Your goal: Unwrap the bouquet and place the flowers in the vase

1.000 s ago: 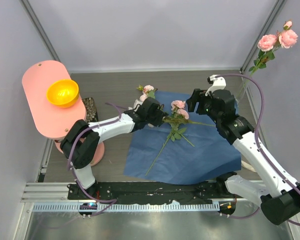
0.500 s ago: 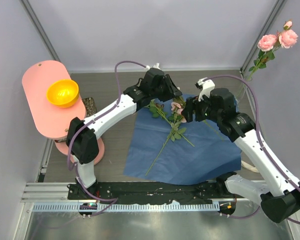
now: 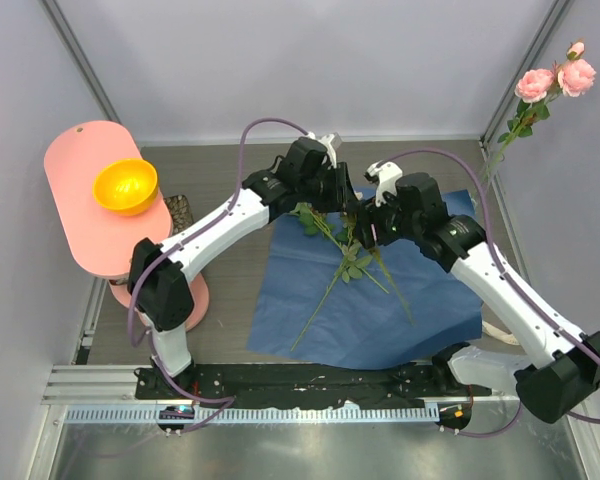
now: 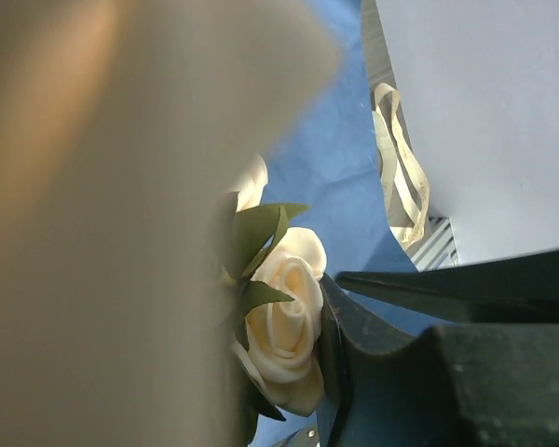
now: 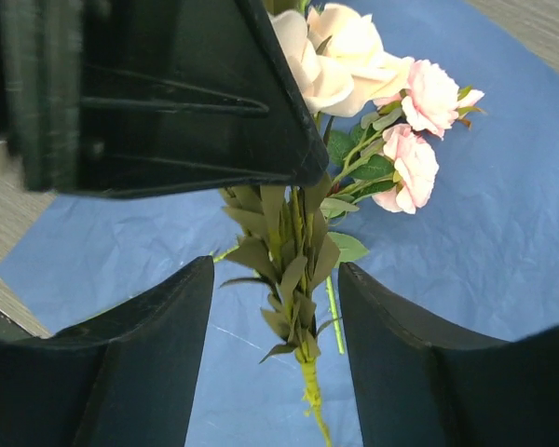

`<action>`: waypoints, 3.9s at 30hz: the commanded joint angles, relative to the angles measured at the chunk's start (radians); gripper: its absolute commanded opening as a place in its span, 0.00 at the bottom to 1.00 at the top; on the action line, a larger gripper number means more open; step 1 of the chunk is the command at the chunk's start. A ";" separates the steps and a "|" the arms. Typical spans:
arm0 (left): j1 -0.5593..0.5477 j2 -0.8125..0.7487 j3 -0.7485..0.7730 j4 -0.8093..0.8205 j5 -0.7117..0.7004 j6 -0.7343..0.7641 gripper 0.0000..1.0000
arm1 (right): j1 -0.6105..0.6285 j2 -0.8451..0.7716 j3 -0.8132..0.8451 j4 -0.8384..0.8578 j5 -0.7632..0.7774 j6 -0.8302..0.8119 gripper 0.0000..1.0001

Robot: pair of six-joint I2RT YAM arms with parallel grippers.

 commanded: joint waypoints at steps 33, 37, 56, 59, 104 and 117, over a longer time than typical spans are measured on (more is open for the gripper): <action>0.045 -0.427 -0.314 0.227 0.308 0.115 0.98 | -0.246 0.214 0.501 0.850 0.848 -0.569 0.01; 0.043 -0.393 -0.323 0.214 0.347 0.123 0.99 | -0.365 0.269 0.522 0.919 0.763 -0.597 0.01; 0.045 -0.290 -0.326 0.274 0.396 0.080 0.98 | -0.545 0.413 0.582 0.908 0.610 -0.402 0.01; 0.043 -0.281 -0.331 0.277 0.396 0.072 0.97 | -0.551 0.413 0.559 0.922 0.604 -0.390 0.01; 0.043 -0.246 -0.345 0.308 0.439 0.048 0.97 | -0.571 0.346 0.387 0.924 0.599 -0.272 0.01; 0.043 -0.250 -0.340 0.294 0.436 0.060 0.97 | -0.573 0.341 0.392 0.814 0.634 -0.105 0.01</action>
